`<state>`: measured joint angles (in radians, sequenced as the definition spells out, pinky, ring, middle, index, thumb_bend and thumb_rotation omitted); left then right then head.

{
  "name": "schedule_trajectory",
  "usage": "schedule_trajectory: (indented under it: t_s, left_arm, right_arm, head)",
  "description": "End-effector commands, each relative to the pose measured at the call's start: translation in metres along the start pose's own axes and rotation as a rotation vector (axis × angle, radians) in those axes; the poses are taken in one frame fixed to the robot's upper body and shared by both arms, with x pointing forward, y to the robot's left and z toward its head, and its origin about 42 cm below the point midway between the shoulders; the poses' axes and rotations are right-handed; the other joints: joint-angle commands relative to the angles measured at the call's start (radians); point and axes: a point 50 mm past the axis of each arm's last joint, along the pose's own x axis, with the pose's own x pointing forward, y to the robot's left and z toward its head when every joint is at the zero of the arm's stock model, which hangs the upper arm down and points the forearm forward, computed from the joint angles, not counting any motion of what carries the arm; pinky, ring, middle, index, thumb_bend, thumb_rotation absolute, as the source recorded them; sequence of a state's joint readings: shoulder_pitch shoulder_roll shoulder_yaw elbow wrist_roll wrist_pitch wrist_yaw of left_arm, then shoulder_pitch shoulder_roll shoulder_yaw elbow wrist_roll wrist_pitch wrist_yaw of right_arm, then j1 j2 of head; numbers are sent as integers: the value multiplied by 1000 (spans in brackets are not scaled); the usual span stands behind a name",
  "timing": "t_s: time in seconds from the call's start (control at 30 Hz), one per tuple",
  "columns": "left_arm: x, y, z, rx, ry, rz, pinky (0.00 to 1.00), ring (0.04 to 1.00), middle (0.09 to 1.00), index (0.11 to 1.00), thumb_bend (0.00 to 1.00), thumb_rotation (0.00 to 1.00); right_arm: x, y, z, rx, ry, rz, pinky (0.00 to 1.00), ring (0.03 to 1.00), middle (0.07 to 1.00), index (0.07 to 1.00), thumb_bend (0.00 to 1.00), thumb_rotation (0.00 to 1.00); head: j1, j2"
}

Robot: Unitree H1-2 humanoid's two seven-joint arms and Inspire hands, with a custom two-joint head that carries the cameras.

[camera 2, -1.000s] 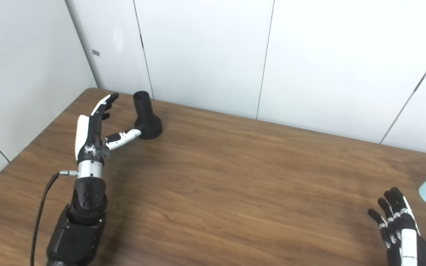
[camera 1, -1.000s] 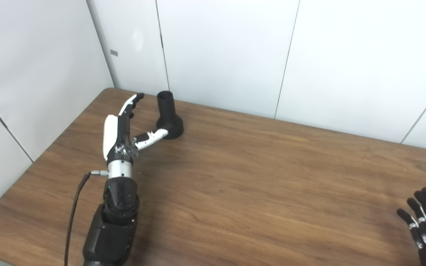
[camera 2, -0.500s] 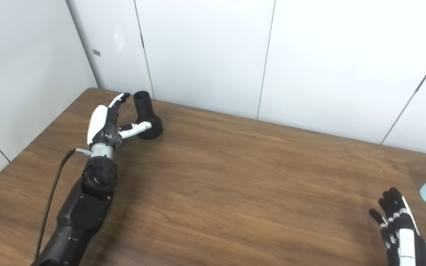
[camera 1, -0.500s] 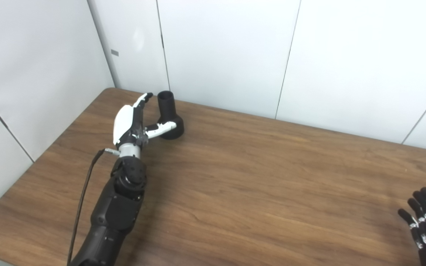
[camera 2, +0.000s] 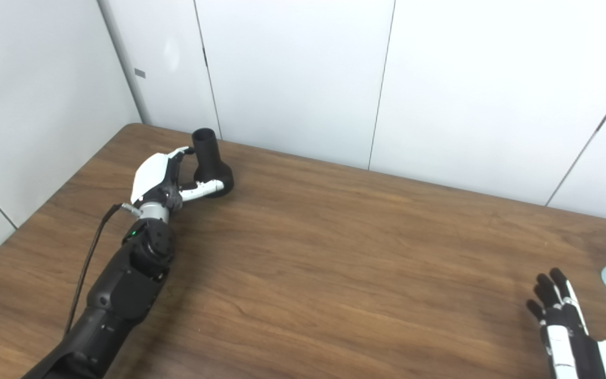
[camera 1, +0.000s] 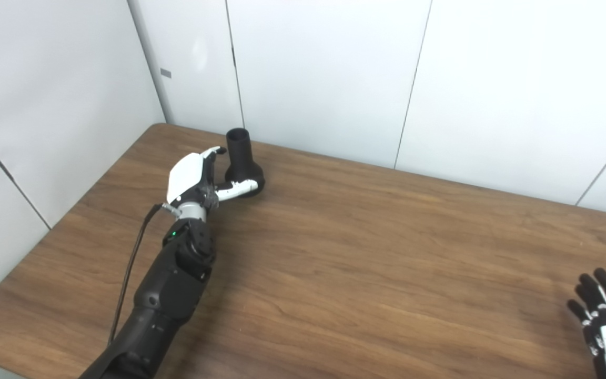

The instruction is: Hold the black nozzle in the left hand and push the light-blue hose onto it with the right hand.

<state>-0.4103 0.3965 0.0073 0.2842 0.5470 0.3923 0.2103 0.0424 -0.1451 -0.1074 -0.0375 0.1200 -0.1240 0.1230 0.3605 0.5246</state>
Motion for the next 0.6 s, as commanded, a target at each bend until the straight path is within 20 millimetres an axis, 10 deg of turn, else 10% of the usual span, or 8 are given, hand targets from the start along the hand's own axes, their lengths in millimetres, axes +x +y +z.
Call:
schedule_trajectory:
  t_s: [0.0,0.57]
  left_arm:
    - [15,22,19,18,-45,63,1000,960,907,857,933,548]
    - [27,8,30,51,-26,-8,922,937,898,861,892,446]
  right_arm:
    - [-9,2,-8,18,13,3,924,955,936,968,364,791]
    - [-11,3,-6,-3,8,15,964,961,924,978,363,843]
  head:
    - [0,4]
    - [-13,13]
